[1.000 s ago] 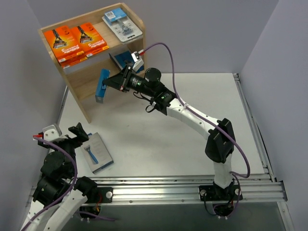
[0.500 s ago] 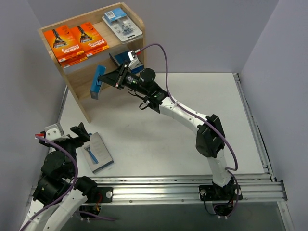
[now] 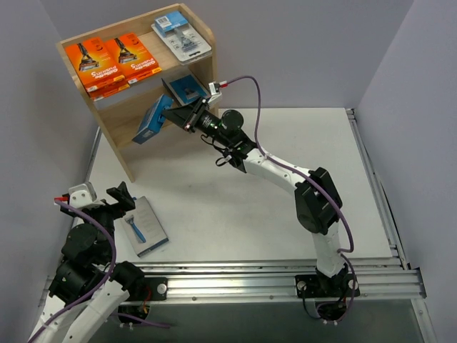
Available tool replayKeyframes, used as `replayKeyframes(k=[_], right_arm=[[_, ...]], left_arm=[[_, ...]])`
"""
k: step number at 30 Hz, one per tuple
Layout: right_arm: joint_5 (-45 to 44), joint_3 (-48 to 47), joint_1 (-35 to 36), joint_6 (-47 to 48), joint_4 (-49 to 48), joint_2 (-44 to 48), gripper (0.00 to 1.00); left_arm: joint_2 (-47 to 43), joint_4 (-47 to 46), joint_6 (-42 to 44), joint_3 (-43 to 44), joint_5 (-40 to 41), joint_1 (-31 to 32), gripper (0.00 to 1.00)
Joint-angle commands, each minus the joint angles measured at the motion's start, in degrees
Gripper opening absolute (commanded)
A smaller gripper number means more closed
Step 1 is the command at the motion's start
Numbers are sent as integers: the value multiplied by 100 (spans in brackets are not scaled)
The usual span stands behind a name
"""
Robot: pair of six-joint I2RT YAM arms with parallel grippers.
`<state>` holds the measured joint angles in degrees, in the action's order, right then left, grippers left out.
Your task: Place and organize the shaving razors onto the shelf
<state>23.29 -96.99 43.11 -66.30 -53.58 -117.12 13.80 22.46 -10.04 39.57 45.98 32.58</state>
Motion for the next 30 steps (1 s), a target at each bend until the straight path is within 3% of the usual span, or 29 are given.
replayKeyframes(k=[1, 11, 30], right_arm=[[-377, 442, -110, -75, -486, 330, 0], [-1370, 1594, -110, -216, -600, 594, 0], [-2583, 2008, 268, -480, -680, 418, 0]], left_arm=[[70, -303, 46, -11, -106, 29, 95], [114, -295, 46, -11, -142, 47, 95], [158, -286, 46, -20, -159, 100, 95]])
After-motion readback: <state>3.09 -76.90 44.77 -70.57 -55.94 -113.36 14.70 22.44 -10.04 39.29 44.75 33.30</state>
